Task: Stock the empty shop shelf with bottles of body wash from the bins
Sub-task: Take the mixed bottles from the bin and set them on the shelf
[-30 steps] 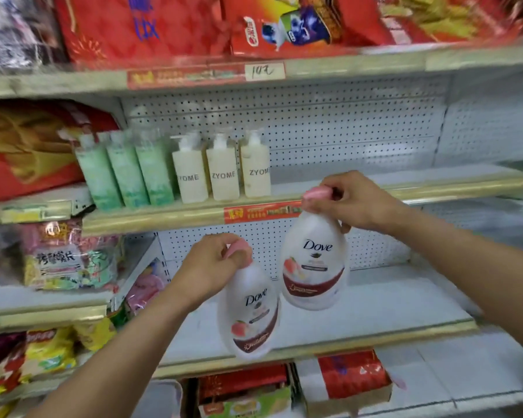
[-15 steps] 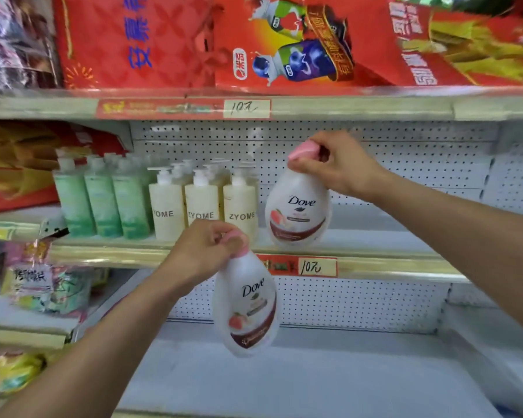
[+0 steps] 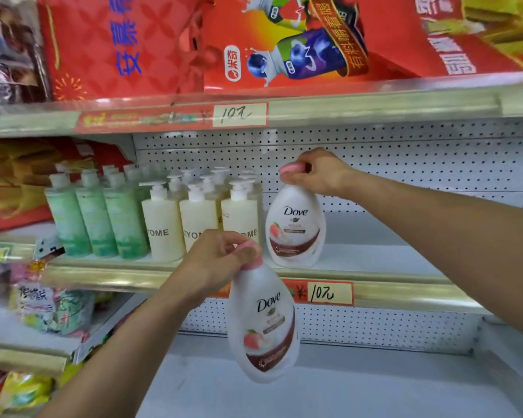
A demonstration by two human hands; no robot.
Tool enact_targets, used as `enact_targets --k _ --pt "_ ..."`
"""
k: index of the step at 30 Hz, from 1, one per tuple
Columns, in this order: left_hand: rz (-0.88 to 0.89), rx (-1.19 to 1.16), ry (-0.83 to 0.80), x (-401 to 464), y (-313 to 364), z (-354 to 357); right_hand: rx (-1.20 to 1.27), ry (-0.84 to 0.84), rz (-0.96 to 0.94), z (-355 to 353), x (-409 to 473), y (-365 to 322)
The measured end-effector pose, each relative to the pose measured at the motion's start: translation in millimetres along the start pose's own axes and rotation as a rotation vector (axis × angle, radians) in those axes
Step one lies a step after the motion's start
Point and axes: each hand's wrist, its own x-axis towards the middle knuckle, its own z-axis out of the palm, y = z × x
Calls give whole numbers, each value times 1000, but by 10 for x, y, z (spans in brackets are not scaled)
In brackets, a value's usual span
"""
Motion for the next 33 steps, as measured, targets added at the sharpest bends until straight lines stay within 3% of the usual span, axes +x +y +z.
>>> enact_targets --k 4,10,16,27,31,33 --pt "-33 -37 -55 110 -8 -39 99 -8 89 56 93 33" --pt "-26 -103 -122 220 -34 -60 475 4 163 566 -399 374" --pt "-26 -117 -146 314 -66 -68 506 29 277 814 -295 728" --pt "-30 -149 -137 349 -67 -3 556 -64 209 680 160 917" --pt "-38 -146 -126 337 -28 17 416 -107 295 707 228 1023" --pt "-24 -142 -131 328 19 18 212 -10 359 760 174 1054"
